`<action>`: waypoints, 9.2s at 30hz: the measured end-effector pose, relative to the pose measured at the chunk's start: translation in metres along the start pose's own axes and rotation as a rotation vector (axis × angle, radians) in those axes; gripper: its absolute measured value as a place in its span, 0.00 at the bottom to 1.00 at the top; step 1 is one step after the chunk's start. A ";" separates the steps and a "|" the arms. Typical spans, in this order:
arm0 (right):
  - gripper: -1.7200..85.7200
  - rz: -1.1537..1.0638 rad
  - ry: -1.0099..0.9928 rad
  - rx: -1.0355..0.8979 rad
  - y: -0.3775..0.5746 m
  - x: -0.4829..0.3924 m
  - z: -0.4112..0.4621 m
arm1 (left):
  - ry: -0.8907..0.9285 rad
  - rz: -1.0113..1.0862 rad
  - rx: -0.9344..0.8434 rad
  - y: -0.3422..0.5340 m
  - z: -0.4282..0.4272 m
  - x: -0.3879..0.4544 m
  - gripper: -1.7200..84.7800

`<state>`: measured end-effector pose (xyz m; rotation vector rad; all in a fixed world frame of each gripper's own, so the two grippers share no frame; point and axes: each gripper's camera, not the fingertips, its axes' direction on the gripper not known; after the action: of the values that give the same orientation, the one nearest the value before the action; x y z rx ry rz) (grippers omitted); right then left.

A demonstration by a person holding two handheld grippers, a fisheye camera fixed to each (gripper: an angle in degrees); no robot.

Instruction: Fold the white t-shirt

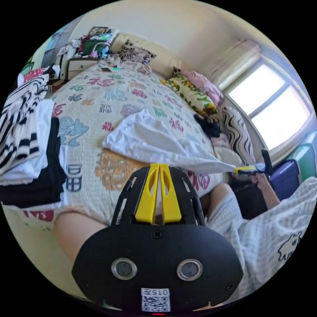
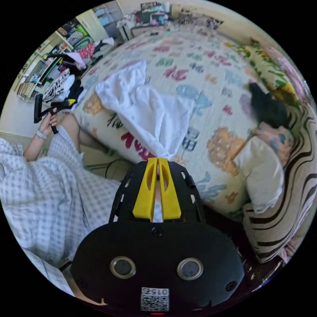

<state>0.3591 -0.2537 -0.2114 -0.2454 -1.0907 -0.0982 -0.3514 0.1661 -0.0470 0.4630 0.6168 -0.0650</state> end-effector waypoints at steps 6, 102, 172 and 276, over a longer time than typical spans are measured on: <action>0.07 0.113 -0.146 0.141 -0.004 0.026 0.031 | 0.012 -0.196 0.052 -0.024 0.028 -0.034 0.15; 0.02 -0.262 -0.449 1.158 0.029 -0.320 -0.420 | -0.044 0.756 0.725 0.007 -0.238 0.660 0.02; 0.02 0.545 -0.516 -0.248 -0.012 0.278 -0.275 | -0.029 0.011 -0.587 -0.327 0.410 0.012 0.02; 0.01 -0.385 -0.382 -0.209 -0.571 0.096 -0.022 | 0.009 -0.158 -0.123 -0.352 0.401 -0.202 0.13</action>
<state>0.3082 -0.8082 -0.0511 -0.2447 -1.5013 -0.5287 -0.3672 -0.3406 0.2150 0.2956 0.6615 -0.1739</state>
